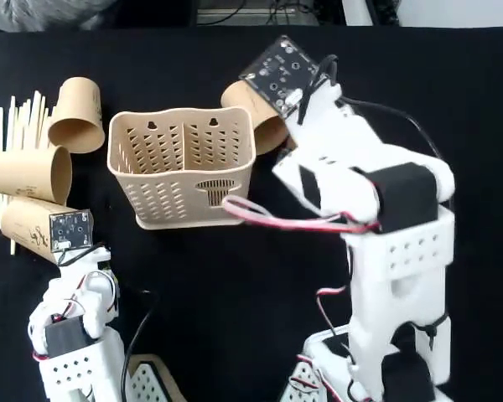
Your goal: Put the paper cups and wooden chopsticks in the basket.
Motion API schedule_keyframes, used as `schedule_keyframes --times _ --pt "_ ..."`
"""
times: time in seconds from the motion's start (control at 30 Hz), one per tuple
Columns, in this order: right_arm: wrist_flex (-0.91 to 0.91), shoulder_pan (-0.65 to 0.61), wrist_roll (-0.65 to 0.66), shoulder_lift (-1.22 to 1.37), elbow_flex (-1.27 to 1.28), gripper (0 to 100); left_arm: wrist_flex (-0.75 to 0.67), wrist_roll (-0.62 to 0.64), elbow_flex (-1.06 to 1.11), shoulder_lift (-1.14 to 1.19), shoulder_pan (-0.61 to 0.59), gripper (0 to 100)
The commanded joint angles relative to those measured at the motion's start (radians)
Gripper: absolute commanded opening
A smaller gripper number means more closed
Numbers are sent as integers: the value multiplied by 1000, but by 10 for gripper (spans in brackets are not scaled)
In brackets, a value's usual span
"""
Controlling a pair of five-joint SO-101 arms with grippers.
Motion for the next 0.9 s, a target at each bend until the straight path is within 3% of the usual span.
schedule_keyframes --times 0.0,0.1,0.17,0.33,0.7,0.87 --pt "-147 98 49 -45 202 300 3 -6 19 -6 1 109" --pt "-316 124 28 -51 421 300 3 -6 19 -6 1 109" --pt "-511 175 -75 -54 572 300 3 -6 19 -6 1 109" --pt "-861 187 -61 -47 860 300 3 -6 19 -6 1 109" --pt "-1266 175 -55 22 1070 300 3 -6 19 -6 1 109" --pt "-1270 169 -54 127 1027 300 3 -6 19 -6 1 109"
